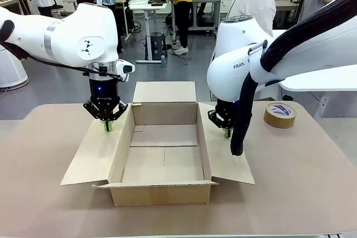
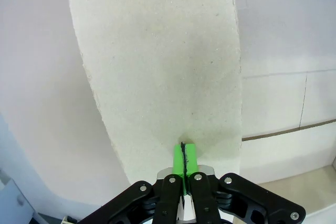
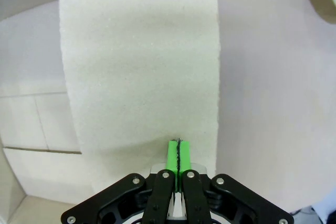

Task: Wrap the clocks to prevent damage.
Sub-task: Open the side flaps of the Package Box, then once the human has placed the objects inside and stepped back, release both hands from the side flaps of the Package Box.

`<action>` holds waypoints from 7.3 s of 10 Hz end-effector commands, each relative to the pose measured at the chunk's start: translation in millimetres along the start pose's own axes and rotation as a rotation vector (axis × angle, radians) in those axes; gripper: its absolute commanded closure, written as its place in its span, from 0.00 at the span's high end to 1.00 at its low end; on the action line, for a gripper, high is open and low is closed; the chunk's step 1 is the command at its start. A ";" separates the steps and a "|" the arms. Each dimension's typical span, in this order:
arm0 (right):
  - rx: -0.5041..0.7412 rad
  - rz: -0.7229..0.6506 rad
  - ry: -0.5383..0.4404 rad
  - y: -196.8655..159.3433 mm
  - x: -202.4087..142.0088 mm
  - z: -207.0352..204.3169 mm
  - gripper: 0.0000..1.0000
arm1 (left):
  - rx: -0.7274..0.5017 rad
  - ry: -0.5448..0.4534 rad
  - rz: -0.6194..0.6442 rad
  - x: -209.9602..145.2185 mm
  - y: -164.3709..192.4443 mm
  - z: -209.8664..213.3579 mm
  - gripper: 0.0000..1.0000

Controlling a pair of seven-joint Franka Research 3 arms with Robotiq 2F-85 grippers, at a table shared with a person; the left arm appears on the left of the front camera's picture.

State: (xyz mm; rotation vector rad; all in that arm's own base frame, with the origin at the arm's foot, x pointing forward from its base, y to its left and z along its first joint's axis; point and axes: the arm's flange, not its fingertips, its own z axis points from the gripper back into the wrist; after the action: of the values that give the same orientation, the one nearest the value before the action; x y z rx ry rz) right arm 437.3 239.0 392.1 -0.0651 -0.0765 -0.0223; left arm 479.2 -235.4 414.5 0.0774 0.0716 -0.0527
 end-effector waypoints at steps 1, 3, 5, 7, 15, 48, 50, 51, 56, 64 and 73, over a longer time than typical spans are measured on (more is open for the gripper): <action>0.027 -0.026 0.007 -0.4 3.1 -9.8 0.01 | 0.001 -0.011 -0.003 -1.6 1.8 -9.9 0.00; 0.043 -0.004 0.015 -1.3 3.6 -7.9 0.01 | -0.019 0.009 -0.001 -2.6 0.3 -13.7 0.00; 0.002 -0.010 0.010 -3.1 2.9 -5.7 0.01 | 0.002 0.009 0.001 -0.4 0.9 -6.1 0.00; 0.002 -0.010 0.010 -3.1 2.9 -5.7 0.01 | 0.002 0.009 0.001 -0.4 0.9 -6.1 0.00; 0.002 -0.010 0.010 -3.1 2.9 -5.7 0.01 | 0.002 0.009 0.001 -0.4 0.9 -6.1 0.00; 0.002 -0.010 0.010 -3.1 2.9 -5.7 0.01 | 0.002 0.009 0.001 -0.4 0.9 -6.1 0.00; 0.002 -0.010 0.010 -3.1 2.9 -5.7 0.01 | 0.002 0.009 0.001 -0.4 0.9 -6.1 0.00; 0.002 -0.010 0.010 -3.1 2.9 -5.7 0.01 | 0.002 0.009 0.001 -0.4 0.9 -6.1 0.00; 0.048 0.324 0.025 -59.9 19.4 88.0 0.01 | 0.005 0.004 -0.370 -20.4 31.7 75.3 0.00; 0.009 0.857 0.003 -164.8 9.6 158.1 0.01 | -0.036 -0.086 -0.493 -50.4 81.4 149.4 0.00; 0.074 1.604 -0.072 -206.8 -29.5 140.3 0.01 | -0.166 -0.016 -1.175 -85.4 161.4 152.5 0.00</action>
State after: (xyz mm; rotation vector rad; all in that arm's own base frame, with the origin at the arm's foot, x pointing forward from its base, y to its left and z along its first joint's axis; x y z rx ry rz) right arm 386.2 42.7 548.9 -0.0608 -0.0374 1.5903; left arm 422.8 -81.1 594.5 -0.1976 0.1748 -1.1877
